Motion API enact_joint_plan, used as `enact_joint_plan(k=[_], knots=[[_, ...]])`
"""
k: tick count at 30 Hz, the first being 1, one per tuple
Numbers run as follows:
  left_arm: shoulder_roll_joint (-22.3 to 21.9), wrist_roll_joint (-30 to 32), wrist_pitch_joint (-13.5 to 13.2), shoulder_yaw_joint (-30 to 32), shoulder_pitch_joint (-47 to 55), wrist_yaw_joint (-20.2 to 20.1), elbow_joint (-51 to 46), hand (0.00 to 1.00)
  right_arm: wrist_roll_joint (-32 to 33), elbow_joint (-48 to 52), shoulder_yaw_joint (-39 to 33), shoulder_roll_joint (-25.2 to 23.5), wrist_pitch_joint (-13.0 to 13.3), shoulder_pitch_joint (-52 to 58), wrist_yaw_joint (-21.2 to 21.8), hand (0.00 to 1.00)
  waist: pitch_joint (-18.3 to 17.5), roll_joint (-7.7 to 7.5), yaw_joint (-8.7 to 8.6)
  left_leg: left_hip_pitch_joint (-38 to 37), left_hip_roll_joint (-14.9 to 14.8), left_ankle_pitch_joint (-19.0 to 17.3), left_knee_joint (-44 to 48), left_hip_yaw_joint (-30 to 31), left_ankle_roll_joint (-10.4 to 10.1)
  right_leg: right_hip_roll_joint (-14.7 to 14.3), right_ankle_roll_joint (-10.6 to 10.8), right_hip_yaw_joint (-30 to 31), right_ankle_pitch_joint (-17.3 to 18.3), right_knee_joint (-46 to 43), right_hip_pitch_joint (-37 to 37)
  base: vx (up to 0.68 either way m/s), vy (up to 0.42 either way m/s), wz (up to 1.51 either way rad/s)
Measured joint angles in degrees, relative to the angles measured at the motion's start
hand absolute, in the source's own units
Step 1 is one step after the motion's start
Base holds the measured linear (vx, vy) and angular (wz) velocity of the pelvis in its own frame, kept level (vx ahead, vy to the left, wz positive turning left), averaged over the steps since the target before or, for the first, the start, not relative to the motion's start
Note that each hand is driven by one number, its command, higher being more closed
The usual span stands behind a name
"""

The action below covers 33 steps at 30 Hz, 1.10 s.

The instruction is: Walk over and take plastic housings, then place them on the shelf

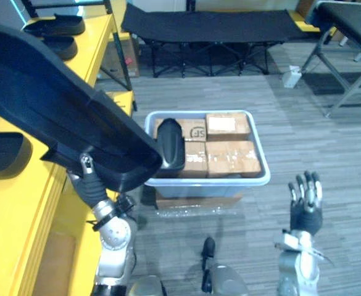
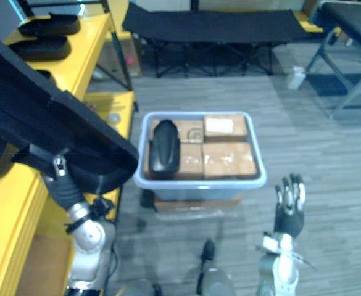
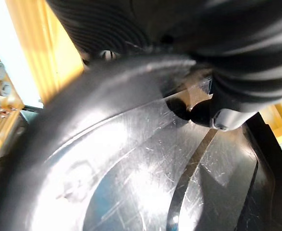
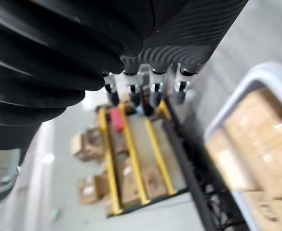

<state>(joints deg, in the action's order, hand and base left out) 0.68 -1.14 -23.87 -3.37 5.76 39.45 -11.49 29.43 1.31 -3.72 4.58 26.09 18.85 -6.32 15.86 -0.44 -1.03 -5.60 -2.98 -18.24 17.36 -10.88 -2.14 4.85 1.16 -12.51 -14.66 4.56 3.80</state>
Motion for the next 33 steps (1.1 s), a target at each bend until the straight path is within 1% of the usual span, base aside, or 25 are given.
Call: enact_joint_plan(k=[3, 5, 7, 10, 11, 13, 15, 16, 17, 18, 19, 20, 22, 24, 25, 27, 30, 31, 33], knots=[[-0.01, 0.02, 0.01, 0.58, 2.92, -2.03, -2.04, 1.00, -1.59, -1.71, 0.45, -0.01, -0.05, 0.07, -0.32, 0.00, -0.96, 0.49, 0.13, -0.28, -0.11, 0.01, -0.51, -0.51, 0.00, 0.01, -0.02, 0.13, 0.16, 0.01, 0.06, -0.01, 0.035, -0.04], [0.02, 0.07, 0.01, 0.90, 4.06, -3.22, -3.32, 1.00, -2.37, -2.48, 0.39, 0.06, -0.01, 0.16, -1.35, 0.00, -1.75, 0.76, 0.21, -0.35, -0.09, 0.04, -0.84, -0.44, 0.04, 0.03, -0.02, 0.03, 0.22, 0.02, 0.09, 0.00, 0.000, 0.00], [0.04, -0.02, 0.00, 2.33, 5.03, -4.64, -5.15, 1.00, -4.99, -2.49, 0.26, 0.08, 0.17, 0.10, -1.55, 0.00, -1.96, 0.87, 0.22, -0.35, 0.01, 0.05, -0.95, -0.25, 0.06, 0.13, 0.01, -0.02, 0.24, 0.02, 0.10, 0.00, 0.015, 0.01], [0.19, -0.15, 0.01, 4.83, 5.55, -4.18, -5.91, 1.00, -5.69, -2.47, 0.21, 0.12, 0.72, -0.17, -0.90, 0.00, -2.08, 0.79, 0.33, -0.21, 0.19, 0.12, -1.06, 0.64, 0.17, 0.17, 0.03, -0.43, 0.28, 0.03, 0.01, -0.01, 0.020, 0.09], [0.18, -0.07, 0.22, 6.18, 5.87, -3.36, -6.14, 1.00, -5.44, -2.46, 0.12, 0.13, 1.21, -0.42, 0.13, 0.00, -2.13, 0.76, 0.50, -0.13, 0.26, 0.20, -1.19, 1.07, 0.29, 0.20, 0.02, -0.95, 0.35, 0.03, -0.10, 0.00, 0.008, 0.16], [0.07, 0.02, 0.76, 8.50, 7.12, -1.52, -7.07, 1.00, -5.43, -2.41, 0.67, 0.23, 1.20, -1.55, 2.12, 0.00, -2.28, 0.71, 0.82, 0.10, 0.39, 0.35, -1.20, 2.11, 0.39, 0.39, 0.03, -1.83, 0.53, 0.04, -0.47, 0.00, 0.013, 0.30], [-0.21, 0.20, 2.12, 10.71, 8.74, -0.32, -8.46, 1.00, -5.26, -2.42, 2.16, 0.66, 1.12, -3.02, 3.30, 0.00, -2.29, 0.73, 1.93, 0.19, 0.70, 0.66, -1.21, 4.24, 0.50, 0.80, 0.01, -3.97, 0.84, 0.06, -1.50, 0.00, 0.017, 0.57], [-0.75, 0.32, 3.02, 12.67, 10.35, 0.10, -9.99, 1.00, -5.38, -2.42, 4.63, 1.13, 1.01, -4.54, 3.54, 0.00, -2.43, 0.59, 2.66, 0.51, 0.95, 0.99, -1.24, 5.98, 0.53, 1.17, 0.32, -5.57, 1.01, 0.07, -2.10, 0.00, 0.008, 0.65], [-1.77, 0.72, 3.44, 15.18, 12.41, 0.49, -11.70, 1.00, -5.55, -2.44, 7.78, 1.50, 0.95, -6.43, 3.77, 0.00, -2.51, 0.47, 4.29, 0.76, 1.16, 1.37, -1.50, 7.24, 0.51, 1.47, 0.39, -6.74, 0.95, 0.17, -2.31, 0.00, 0.004, 0.62], [-2.30, 1.24, 3.63, 16.49, 13.33, 0.63, -12.32, 1.00, -5.70, -2.46, 9.45, 1.67, 0.84, -7.38, 3.78, 0.00, -2.49, 0.42, 5.19, 0.72, 1.27, 1.66, -1.82, 7.79, 0.49, 1.67, 0.39, -7.46, 0.96, 0.31, -2.55, 0.00, -0.002, 0.58], [-3.23, 1.73, 3.97, 18.73, 15.15, 0.73, -13.20, 1.00, -7.24, -2.48, 12.31, 1.79, 0.34, -9.04, 3.75, 0.00, -2.52, 0.36, 6.73, 0.64, 1.55, 2.16, -2.41, 9.25, 0.57, 2.03, 0.48, -8.47, 1.10, 0.58, -3.15, 0.00, -0.003, 0.46], [-3.66, 1.75, 3.97, 19.74, 16.27, 0.68, -13.66, 1.00, -8.20, -2.51, 13.60, 1.87, 0.06, -9.86, 3.65, 0.00, -2.59, 0.23, 7.49, 0.61, 1.67, 2.37, -2.83, 9.70, 0.58, 2.20, 0.48, -9.14, 1.17, 0.61, -3.27, 0.01, -0.003, 0.59], [-4.62, 1.73, 3.93, 22.72, 19.57, 0.49, -15.02, 1.00, -10.26, -3.68, 17.72, 1.87, -0.32, -13.83, 3.42, 0.00, -2.74, -0.07, 10.80, 0.81, 2.10, 2.86, -3.00, 12.07, 0.64, 2.79, 0.80, -11.37, 1.55, 0.63, -4.11, 0.03, 0.000, 0.51], [-5.45, 1.98, 3.89, 24.94, 20.83, 0.40, -15.71, 1.00, -11.43, -5.17, 18.25, 1.89, -0.98, -17.48, 2.64, 0.00, -3.10, -0.68, 12.38, 1.83, 2.57, 3.20, -2.91, 13.47, 0.75, 3.35, 0.88, -12.74, 1.60, 0.62, -4.09, 0.01, 0.010, 0.42], [-5.66, 2.13, 3.89, 25.41, 20.86, 0.32, -15.71, 1.00, -11.78, -5.41, 17.98, 1.92, -1.37, -18.83, 2.62, 0.00, -3.33, -1.06, 12.92, 2.40, 2.94, 3.54, -3.01, 14.46, 0.91, 3.84, 1.00, -13.84, 1.70, 0.62, -4.12, -0.01, 0.011, 0.47], [-5.67, 2.17, 3.87, 26.33, 21.13, -0.19, -15.71, 1.00, -12.24, -6.41, 18.02, 1.95, -2.09, -20.45, 2.92, 0.00, -3.51, -1.56, 13.17, 2.70, 3.34, 3.75, -3.02, 15.53, 1.08, 4.33, 1.24, -15.23, 2.29, 0.61, -4.80, 0.00, 0.019, 0.38], [-5.66, 2.08, 3.68, 28.20, 21.33, -1.83, -15.72, 1.00, -13.17, -6.75, 18.71, 2.17, -3.06, -20.26, 3.50, 0.00, -3.83, -2.05, 13.19, 2.79, 3.51, 3.81, -3.01, 17.30, 1.17, 4.55, 1.08, -16.92, 3.07, 0.12, -5.64, 0.05, 0.005, 0.31], [-5.66, 2.04, 3.32, 28.49, 21.25, -2.51, -15.72, 1.00, -13.84, -6.95, 19.51, 2.45, -4.05, -20.22, 3.55, 0.00, -3.99, -2.30, 13.18, 2.78, 3.51, 3.82, -3.02, 17.94, 1.15, 4.55, 1.19, -17.35, 3.31, 0.10, -5.96, 0.06, -0.001, 0.25], [-5.70, 1.59, 2.66, 28.56, 21.21, -3.47, -15.72, 1.00, -14.63, -7.18, 20.30, 2.62, -4.76, -20.22, 3.62, 0.00, -4.11, -2.50, 13.44, 2.80, 3.44, 3.83, -3.03, 18.21, 1.14, 4.50, 1.32, -17.45, 3.50, 0.09, -6.07, 0.05, 0.009, 0.12]])
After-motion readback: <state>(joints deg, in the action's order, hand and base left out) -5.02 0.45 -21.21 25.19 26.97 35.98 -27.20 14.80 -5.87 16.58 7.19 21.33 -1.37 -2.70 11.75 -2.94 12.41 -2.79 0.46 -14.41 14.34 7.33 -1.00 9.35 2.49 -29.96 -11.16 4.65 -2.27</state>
